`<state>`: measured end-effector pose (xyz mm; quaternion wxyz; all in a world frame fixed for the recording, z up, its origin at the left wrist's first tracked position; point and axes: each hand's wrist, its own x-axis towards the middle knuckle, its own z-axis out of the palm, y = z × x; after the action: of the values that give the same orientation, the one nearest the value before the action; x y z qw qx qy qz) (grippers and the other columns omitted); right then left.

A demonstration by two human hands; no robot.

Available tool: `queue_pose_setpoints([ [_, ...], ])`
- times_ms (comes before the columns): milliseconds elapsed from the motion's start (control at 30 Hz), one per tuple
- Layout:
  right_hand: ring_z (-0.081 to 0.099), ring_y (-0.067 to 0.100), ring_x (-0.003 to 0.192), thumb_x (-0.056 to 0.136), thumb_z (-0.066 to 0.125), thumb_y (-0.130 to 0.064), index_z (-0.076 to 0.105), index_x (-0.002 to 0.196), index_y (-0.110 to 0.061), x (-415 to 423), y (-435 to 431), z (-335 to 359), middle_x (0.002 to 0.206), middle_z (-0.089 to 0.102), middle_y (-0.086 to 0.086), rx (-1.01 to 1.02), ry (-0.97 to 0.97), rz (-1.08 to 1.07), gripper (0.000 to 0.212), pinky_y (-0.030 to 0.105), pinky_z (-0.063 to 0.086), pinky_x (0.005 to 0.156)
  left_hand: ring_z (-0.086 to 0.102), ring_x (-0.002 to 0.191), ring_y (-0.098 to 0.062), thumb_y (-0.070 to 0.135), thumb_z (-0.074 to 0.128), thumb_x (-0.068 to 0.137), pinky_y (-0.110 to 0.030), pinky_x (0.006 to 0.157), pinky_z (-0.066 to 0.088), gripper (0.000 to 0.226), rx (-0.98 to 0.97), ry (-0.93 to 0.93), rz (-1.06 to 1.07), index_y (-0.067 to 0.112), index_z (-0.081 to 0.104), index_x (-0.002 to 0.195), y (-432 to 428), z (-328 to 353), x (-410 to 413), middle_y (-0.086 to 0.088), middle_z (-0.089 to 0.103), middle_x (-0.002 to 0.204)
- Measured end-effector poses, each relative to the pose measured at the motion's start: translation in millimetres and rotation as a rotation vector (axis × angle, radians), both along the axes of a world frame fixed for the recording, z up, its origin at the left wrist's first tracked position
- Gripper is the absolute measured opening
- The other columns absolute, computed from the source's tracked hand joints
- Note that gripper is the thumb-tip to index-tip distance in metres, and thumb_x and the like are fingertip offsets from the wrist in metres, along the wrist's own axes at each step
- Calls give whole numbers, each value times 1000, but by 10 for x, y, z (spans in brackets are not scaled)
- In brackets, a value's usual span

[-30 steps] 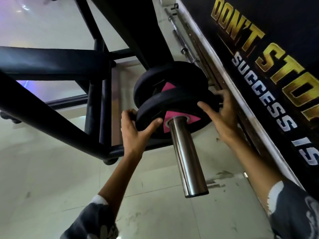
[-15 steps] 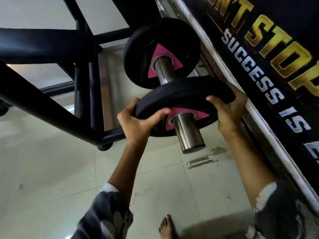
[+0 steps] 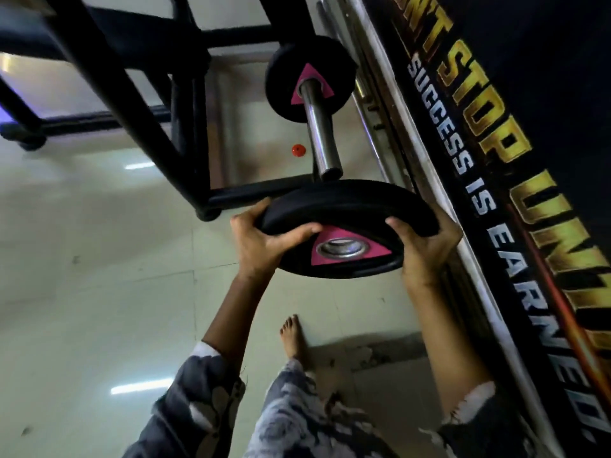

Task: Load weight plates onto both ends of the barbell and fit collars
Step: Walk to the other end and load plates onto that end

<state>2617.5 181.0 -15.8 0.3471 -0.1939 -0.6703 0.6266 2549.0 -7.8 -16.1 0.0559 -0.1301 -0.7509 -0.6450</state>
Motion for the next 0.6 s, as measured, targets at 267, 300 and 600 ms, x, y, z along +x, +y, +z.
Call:
queue_pose_setpoints([
  [267,45,-1,50,45,72,-70,52,58,-22,685,-1358,1127,47,50,-13,93,77,206,54,20,39,51,59,62,7,63,78,49,-15,57,46,43,6,115,277,29,66,72,-1447,1238,1201,25,66,63],
  [300,44,0,50,44,73,-69,52,57,-19,708,-1557,1233,50,49,-14,96,88,227,56,24,40,51,57,61,8,58,80,48,-15,56,46,38,-1,135,312,30,66,70,-1649,1355,1285,25,65,61],
  [600,38,6,42,47,61,-80,36,49,-31,490,-3174,1931,44,40,-15,198,219,338,54,29,34,45,42,54,3,44,73,53,-21,51,38,13,36,279,525,34,65,56,-3199,2011,1418,9,52,59],
])
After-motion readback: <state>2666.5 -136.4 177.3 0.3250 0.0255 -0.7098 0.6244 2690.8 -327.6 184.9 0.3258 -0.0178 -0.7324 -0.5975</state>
